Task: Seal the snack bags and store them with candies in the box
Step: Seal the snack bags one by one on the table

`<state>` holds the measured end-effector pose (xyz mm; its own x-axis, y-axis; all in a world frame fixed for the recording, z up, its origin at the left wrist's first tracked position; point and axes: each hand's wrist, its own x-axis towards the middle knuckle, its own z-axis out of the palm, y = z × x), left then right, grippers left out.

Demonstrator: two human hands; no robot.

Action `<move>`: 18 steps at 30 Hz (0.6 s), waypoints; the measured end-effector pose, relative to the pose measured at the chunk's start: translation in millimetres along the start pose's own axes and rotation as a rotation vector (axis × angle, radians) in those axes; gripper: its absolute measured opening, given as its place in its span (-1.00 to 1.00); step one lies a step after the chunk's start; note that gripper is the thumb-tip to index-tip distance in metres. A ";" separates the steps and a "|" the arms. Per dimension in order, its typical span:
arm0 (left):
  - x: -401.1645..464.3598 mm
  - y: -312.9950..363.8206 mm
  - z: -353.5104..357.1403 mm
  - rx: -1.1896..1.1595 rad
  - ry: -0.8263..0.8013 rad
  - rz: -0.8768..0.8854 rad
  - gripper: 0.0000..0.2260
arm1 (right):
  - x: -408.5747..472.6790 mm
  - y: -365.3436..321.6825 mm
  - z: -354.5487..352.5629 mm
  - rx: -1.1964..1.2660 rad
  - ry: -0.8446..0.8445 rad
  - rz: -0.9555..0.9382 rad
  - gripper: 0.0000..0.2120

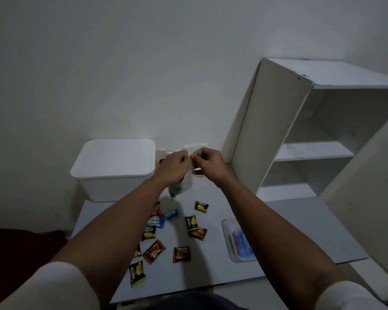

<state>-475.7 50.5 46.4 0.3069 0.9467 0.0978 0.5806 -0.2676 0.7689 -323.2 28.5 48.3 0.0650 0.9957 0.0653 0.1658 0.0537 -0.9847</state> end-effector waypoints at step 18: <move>15.5 0.5 18.8 -0.125 0.009 0.007 -0.80 | 10.6 13.8 -23.1 0.015 -0.126 0.343 -0.93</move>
<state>-456.5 61.7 36.5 0.3035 0.9466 0.1085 0.4797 -0.2502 0.8410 -297.4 38.1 39.1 -0.0073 0.9574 -0.2886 0.1413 -0.2848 -0.9481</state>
